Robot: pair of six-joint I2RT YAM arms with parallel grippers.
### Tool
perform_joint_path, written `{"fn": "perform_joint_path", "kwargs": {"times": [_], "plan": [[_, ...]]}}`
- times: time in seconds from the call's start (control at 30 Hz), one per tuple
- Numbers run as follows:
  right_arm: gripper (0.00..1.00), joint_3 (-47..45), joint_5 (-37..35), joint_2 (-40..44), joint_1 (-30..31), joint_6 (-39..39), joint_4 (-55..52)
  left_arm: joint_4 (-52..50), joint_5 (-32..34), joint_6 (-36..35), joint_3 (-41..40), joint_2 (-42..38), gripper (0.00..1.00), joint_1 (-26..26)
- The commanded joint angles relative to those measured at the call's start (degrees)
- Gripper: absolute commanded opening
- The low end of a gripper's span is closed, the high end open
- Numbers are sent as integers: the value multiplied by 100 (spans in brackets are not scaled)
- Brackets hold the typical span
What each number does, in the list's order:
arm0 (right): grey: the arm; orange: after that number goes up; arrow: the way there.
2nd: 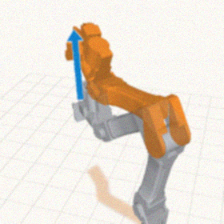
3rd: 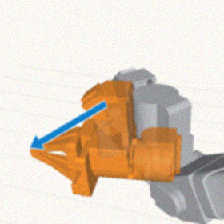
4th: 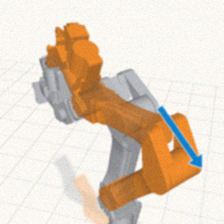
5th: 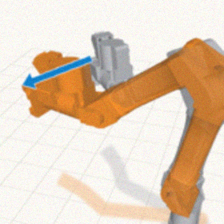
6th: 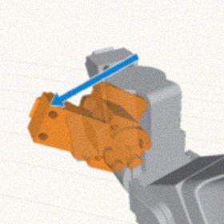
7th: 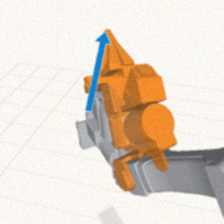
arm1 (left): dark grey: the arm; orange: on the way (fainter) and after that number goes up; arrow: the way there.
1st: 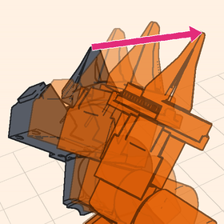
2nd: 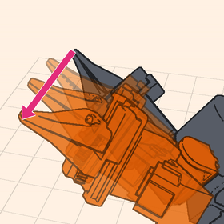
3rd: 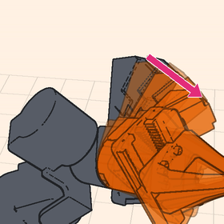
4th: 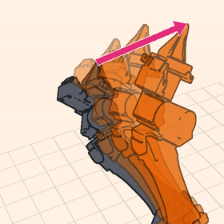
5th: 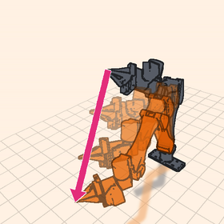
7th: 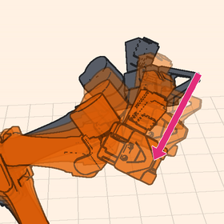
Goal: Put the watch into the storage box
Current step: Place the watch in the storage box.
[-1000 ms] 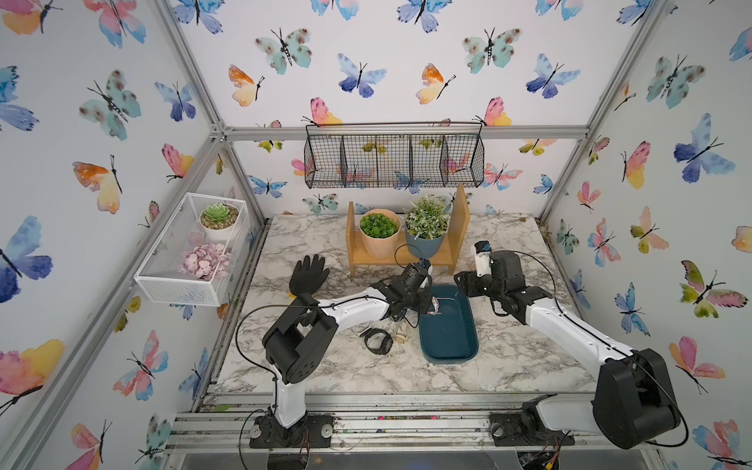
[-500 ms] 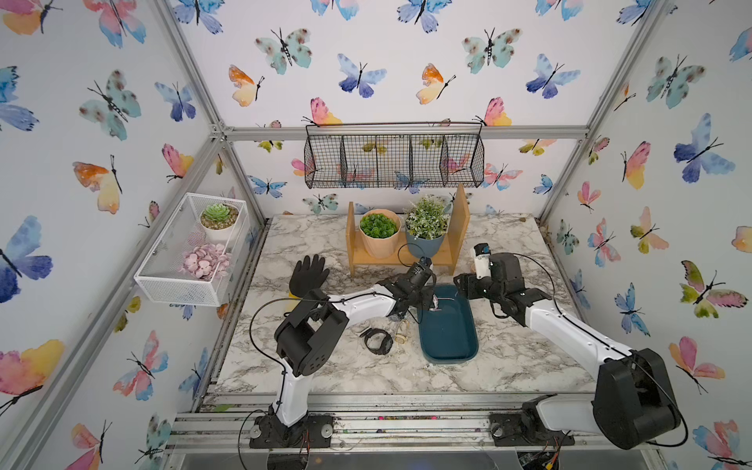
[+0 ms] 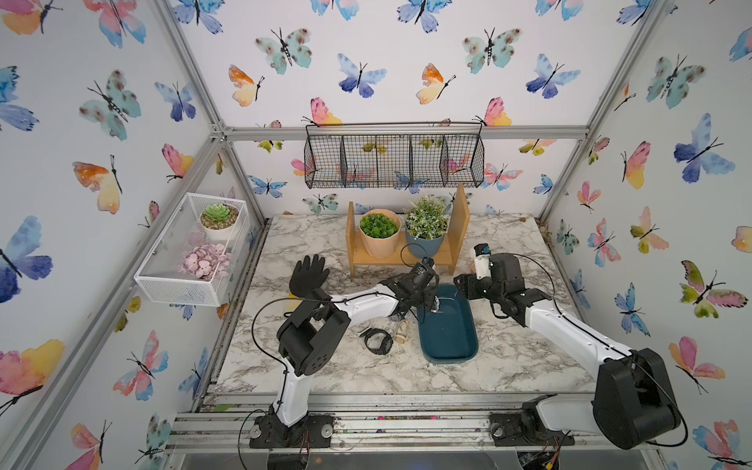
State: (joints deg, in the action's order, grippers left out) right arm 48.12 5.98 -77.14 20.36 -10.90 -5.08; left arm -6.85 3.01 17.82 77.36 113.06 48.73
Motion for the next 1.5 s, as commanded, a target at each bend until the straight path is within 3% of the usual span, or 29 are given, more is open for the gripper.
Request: {"fn": "perform_joint_path", "kwargs": {"times": [0.0,0.33,0.67,1.13,1.37,1.47], "plan": [[71,-83,51,-29,47,27,47,-73,177,-69,70,102,19,32],[71,-134,118,30,47,66,61,-43,355,-78,-28,-220,26,31],[71,-186,499,387,328,437,328,-54,696,-113,-743,-1504,32,-186],[70,385,317,-308,1381,597,392,-216,365,216,-2159,-2755,42,-1466],[70,574,248,-741,1637,589,364,-181,-30,365,-2258,-2511,45,-2046],[70,605,255,-866,1671,589,300,-181,-58,417,-2165,-2293,51,-2130]]}}
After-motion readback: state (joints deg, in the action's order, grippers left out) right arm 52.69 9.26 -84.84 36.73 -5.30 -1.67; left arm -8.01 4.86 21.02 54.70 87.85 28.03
